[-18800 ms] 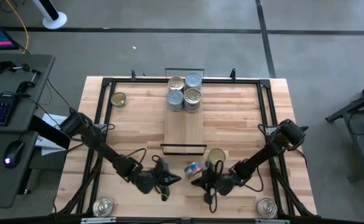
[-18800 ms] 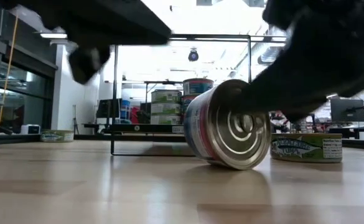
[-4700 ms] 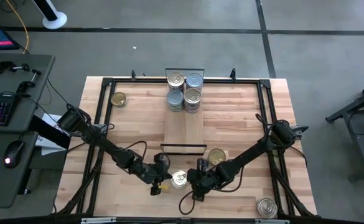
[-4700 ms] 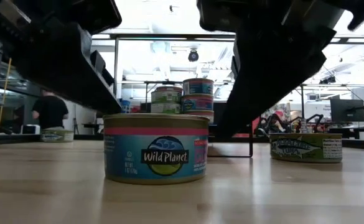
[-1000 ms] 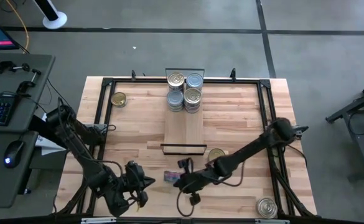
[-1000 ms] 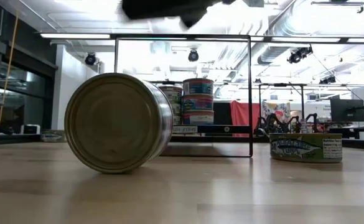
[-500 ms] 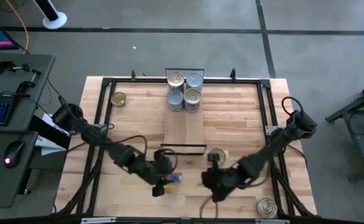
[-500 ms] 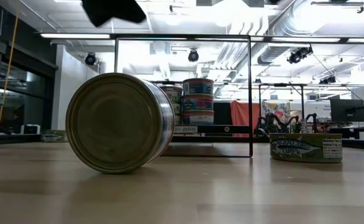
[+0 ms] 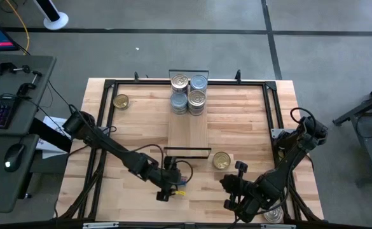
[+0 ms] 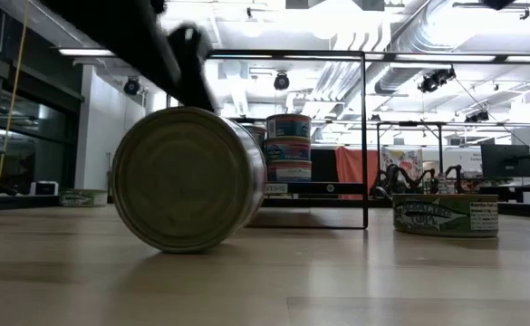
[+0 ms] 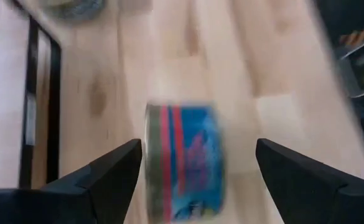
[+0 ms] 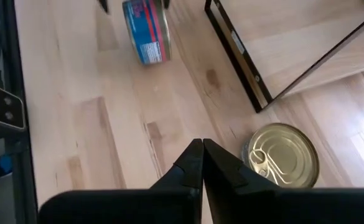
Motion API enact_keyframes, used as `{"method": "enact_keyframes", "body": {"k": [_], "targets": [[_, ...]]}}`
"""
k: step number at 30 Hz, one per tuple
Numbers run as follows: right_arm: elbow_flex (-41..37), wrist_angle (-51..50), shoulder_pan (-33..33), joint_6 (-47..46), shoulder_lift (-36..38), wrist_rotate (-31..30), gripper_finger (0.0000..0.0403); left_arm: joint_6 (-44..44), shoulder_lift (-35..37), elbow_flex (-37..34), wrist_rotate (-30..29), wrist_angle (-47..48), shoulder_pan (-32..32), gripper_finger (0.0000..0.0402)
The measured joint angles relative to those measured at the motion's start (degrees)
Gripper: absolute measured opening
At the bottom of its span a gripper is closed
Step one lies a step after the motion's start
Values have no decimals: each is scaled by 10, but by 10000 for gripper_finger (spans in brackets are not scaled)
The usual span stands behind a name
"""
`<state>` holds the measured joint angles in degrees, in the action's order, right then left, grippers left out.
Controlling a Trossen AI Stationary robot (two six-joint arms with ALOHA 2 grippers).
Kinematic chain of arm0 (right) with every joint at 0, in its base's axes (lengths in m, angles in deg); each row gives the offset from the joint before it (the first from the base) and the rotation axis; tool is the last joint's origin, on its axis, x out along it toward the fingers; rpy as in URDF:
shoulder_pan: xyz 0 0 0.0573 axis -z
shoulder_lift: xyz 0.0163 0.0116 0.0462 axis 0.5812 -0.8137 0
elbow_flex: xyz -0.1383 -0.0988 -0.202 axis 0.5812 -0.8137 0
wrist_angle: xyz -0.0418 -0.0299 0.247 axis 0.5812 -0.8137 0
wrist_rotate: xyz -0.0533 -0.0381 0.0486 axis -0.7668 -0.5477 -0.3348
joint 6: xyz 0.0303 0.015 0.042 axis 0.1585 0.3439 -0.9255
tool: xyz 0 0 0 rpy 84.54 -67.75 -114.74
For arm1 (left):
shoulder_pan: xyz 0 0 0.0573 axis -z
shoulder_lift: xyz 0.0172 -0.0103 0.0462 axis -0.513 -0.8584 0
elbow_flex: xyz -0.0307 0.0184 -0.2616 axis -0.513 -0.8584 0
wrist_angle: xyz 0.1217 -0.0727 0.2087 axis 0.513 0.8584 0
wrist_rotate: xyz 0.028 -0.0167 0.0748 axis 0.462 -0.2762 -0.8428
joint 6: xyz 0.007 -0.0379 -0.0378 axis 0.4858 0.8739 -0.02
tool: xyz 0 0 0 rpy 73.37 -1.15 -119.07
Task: Stack canned seafood by type on shelf
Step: Stack the pink and blue tuna cans on top of the pink and blue tuna can
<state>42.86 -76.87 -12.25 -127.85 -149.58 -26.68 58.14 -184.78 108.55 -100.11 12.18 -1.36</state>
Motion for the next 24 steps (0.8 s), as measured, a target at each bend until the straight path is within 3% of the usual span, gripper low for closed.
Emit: {"method": "enact_keyframes", "body": {"k": [11,14,17,18,24], "targets": [[0,2,2,-1,0,-5,0,5,-40,-2,-7,6,-11,307],[0,0,3,11,0,-5,0,5,-39,-2,-5,-2,-8,267],[0,-3,6,22,0,-5,0,5,-35,-2,-3,-2,-4,171],[0,-5,8,25,0,-6,0,8,-33,-2,-2,-5,-2,158],[0,-12,20,48,0,-11,0,-3,54,-2,27,3,-2,164]]}}
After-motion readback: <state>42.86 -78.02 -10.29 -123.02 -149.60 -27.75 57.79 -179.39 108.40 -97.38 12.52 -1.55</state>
